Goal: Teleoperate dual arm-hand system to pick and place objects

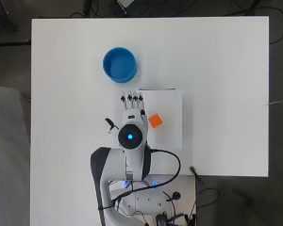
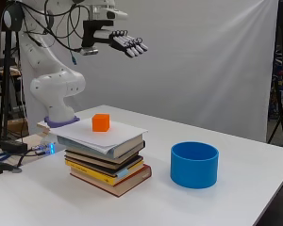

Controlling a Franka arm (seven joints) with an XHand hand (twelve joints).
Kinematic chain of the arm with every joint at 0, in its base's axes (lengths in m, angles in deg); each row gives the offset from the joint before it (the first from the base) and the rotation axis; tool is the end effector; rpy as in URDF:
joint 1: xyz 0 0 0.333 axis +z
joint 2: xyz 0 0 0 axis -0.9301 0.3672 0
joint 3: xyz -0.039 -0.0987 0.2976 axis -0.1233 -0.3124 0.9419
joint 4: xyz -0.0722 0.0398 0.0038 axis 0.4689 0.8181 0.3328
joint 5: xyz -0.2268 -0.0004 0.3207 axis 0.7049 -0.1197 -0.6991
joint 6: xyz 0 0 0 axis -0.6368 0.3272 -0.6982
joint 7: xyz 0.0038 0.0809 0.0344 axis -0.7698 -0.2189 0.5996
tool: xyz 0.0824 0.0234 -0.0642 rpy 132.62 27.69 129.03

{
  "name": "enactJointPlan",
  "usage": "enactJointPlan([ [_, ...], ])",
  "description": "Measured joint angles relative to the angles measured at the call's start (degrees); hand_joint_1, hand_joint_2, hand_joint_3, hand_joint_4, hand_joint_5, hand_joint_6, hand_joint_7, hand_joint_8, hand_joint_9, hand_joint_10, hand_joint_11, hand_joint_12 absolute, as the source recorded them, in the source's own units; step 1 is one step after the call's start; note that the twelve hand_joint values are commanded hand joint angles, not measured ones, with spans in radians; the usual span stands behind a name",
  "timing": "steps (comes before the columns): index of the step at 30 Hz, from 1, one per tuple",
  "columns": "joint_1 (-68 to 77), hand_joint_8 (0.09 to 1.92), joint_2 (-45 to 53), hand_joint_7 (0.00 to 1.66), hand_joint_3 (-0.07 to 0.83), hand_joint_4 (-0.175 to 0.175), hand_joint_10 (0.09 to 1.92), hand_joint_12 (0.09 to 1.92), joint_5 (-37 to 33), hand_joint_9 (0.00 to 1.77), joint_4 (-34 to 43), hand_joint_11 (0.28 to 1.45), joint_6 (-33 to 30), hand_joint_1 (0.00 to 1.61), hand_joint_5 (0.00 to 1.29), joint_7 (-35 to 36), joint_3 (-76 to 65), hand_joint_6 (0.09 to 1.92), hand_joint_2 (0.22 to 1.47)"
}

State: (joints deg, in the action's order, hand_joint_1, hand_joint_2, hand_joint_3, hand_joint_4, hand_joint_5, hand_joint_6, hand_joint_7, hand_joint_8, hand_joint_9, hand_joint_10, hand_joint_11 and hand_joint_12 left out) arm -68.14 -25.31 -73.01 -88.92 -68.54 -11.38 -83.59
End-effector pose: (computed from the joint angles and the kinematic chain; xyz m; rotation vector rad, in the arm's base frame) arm 0.3061 -0.0113 0.5981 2.8029 1.3879 -0.0020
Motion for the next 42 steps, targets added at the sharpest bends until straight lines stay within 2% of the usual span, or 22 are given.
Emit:
enactJointPlan([
  [5, -1.51, 0.09, -0.63, 0.34, -0.013, 0.052, 0.09, 0.09, 5.42, 0.42, 3.72, 0.47, 0.9, 0.1, 0.22, 5.53, -8.2, 0.09, 0.92],
  [7, -2.11, 0.09, -1.57, 0.36, -0.006, 0.057, 0.09, 0.09, 7.69, 0.45, 4.02, 0.48, 0.83, 0.12, 0.26, 6.18, -10.17, 0.09, 0.93],
  [12, -3.38, 0.09, -5.6, 0.38, -0.002, 0.048, 0.09, 0.09, 12.63, 0.46, -0.77, 0.48, -3.22, 0.07, 0.28, 5.24, -9.43, 0.09, 0.93],
  [15, -4.13, 0.09, -6.49, 0.38, -0.004, 0.043, 0.09, 0.09, 13.2, 0.46, -3.24, 0.49, -4.46, 0.05, 0.28, 4.14, -10.06, 0.09, 0.93],
  [20, -4.76, 0.09, -6.57, 0.34, -0.01, 0.034, 0.09, 0.09, 14.53, 0.45, -6.93, 0.49, -8.7, 0.05, 0.2, 3.85, -14.33, 0.09, 0.9],
  [23, -4.6, 0.09, -4.86, 0.26, -0.01, 0.035, 0.09, 0.09, 14.31, 0.43, -9.0, 0.5, -10.97, 0.07, 0.13, 6.29, -17.59, 0.09, 0.9],
  [27, -3.98, 0.09, -3.33, 0.25, -0.001, 0.049, 0.09, 0.09, 13.22, 0.44, -11.64, 0.51, -12.28, 0.11, 0.13, 10.03, -19.26, 0.09, 0.91],
  [35, -3.14, 0.09, 0.15, 0.28, 0.01, 0.067, 0.09, 0.09, 9.65, 0.48, -14.0, 0.52, -12.79, 0.17, 0.17, 7.12, -17.82, 0.09, 0.95],
  [38, -3.19, 0.09, 0.86, 0.29, 0.009, 0.063, 0.09, 0.09, 8.75, 0.48, -15.01, 0.53, -16.36, 0.21, 0.19, 5.99, -17.97, 0.09, 0.96],
  [42, -3.57, 0.09, 0.25, 0.3, 0.007, 0.058, 0.09, 0.09, 8.82, 0.48, -20.14, 0.53, -22.41, 0.22, 0.2, 5.93, -19.14, 0.09, 0.96],
])
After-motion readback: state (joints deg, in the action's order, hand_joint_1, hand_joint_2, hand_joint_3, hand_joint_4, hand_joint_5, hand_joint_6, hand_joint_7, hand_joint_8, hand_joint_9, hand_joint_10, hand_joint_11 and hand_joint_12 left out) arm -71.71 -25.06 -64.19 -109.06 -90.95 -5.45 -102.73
